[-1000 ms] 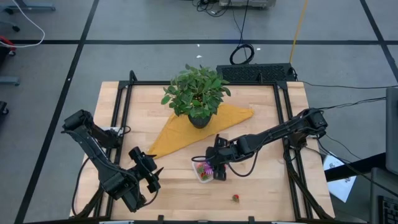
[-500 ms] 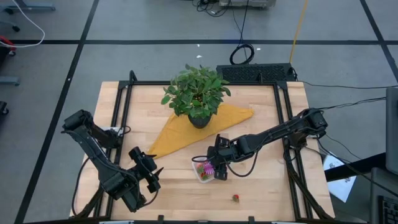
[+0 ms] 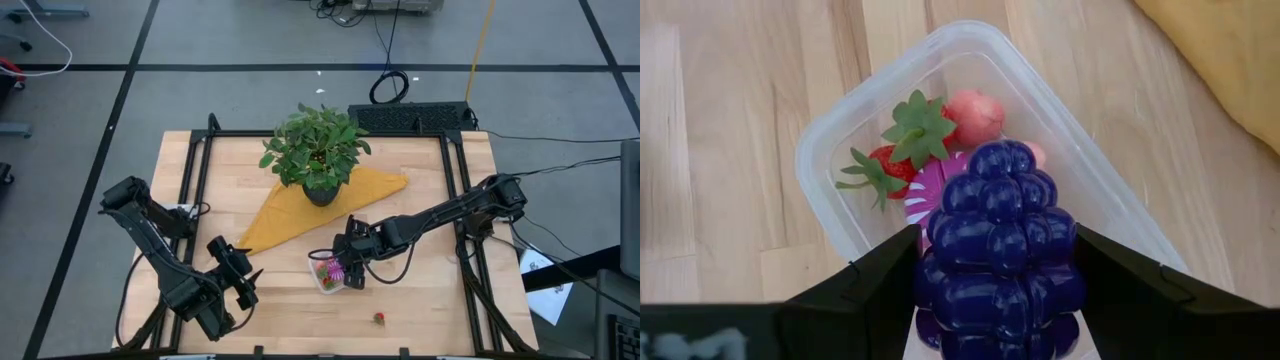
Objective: Pick and placing Produce into tupperware
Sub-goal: Put the grapes into the transparent bin
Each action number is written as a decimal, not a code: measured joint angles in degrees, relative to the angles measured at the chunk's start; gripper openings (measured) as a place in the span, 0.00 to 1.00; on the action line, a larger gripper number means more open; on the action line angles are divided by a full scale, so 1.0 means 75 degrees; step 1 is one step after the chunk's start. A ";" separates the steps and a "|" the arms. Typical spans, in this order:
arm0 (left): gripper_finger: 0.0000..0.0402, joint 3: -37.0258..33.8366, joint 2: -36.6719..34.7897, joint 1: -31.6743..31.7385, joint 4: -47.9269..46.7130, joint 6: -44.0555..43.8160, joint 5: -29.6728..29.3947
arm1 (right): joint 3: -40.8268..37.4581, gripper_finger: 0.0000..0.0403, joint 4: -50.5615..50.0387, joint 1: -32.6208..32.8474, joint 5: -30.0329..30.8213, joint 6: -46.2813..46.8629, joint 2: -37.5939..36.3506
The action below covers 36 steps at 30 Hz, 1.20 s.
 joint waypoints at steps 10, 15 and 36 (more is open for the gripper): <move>0.69 -0.0003 0.0000 0.0000 -0.0002 0.0000 0.0000 | -0.0006 0.56 0.0182 -0.0049 -0.0413 -0.0015 0.0597; 0.69 -0.0003 0.0006 0.0000 0.0003 0.0003 -0.0003 | -0.0006 0.56 0.0279 -0.0070 -0.0417 -0.0202 0.0647; 0.69 -0.0003 0.0006 0.0000 0.0000 0.0006 -0.0044 | -0.0006 0.70 0.0233 -0.0070 -0.0399 -0.0318 0.0647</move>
